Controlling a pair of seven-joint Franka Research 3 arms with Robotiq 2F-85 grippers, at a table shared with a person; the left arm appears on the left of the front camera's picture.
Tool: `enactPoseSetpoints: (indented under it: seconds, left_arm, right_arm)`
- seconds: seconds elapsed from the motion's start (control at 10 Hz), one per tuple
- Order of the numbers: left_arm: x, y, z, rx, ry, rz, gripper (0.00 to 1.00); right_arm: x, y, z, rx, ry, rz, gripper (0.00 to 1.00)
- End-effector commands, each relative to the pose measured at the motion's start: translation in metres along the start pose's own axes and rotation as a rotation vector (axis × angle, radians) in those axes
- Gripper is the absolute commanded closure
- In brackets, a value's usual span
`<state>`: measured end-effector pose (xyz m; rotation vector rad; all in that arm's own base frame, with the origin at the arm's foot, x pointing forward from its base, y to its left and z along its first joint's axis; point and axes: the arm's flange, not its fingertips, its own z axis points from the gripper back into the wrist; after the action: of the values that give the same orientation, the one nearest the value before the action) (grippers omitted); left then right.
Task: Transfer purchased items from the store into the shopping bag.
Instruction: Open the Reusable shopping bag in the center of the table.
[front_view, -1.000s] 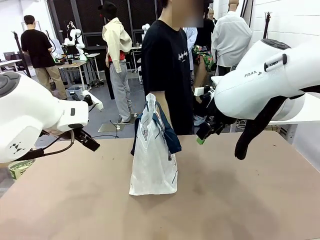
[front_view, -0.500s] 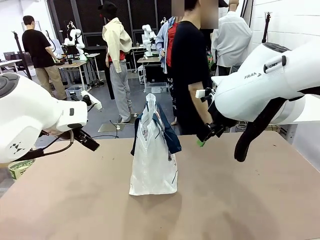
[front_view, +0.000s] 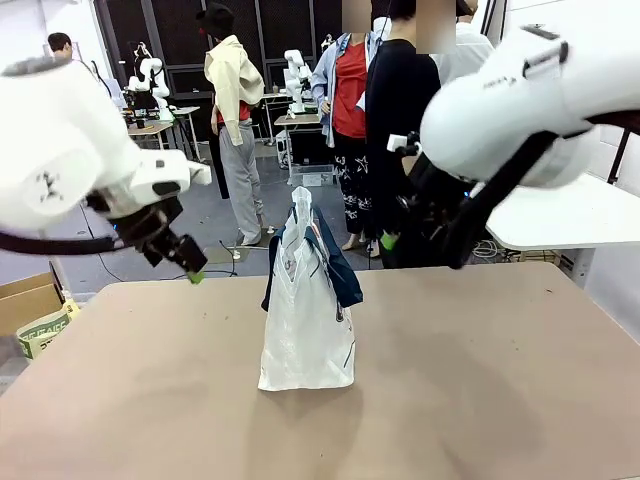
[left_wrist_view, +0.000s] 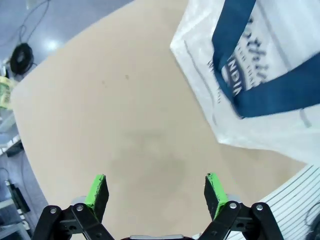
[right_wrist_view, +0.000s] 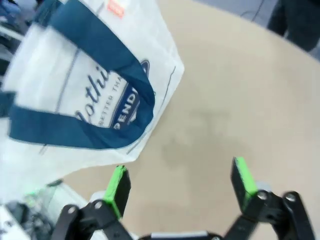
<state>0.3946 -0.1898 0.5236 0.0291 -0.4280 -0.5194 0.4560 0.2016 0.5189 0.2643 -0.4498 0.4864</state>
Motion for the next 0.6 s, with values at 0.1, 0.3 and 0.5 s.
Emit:
enactPoseSetpoints:
  seconds: [0.1,0.3,0.5]
  left_arm:
    - [0.040,0.004,0.013,-0.116,-0.048,0.132,0.00]
    - [0.062,-0.005,0.021,-0.095,-0.043,0.211,0.00]
    - [0.052,0.003,0.021,-0.099,-0.051,0.158,0.00]
  right_arm:
    - [0.073,0.024,0.022,-0.033,0.120,-0.149,0.00]
    - [0.105,0.048,0.032,-0.092,0.158,-0.123,0.00]
    - [0.084,0.037,0.037,-0.058,0.123,-0.141,0.00]
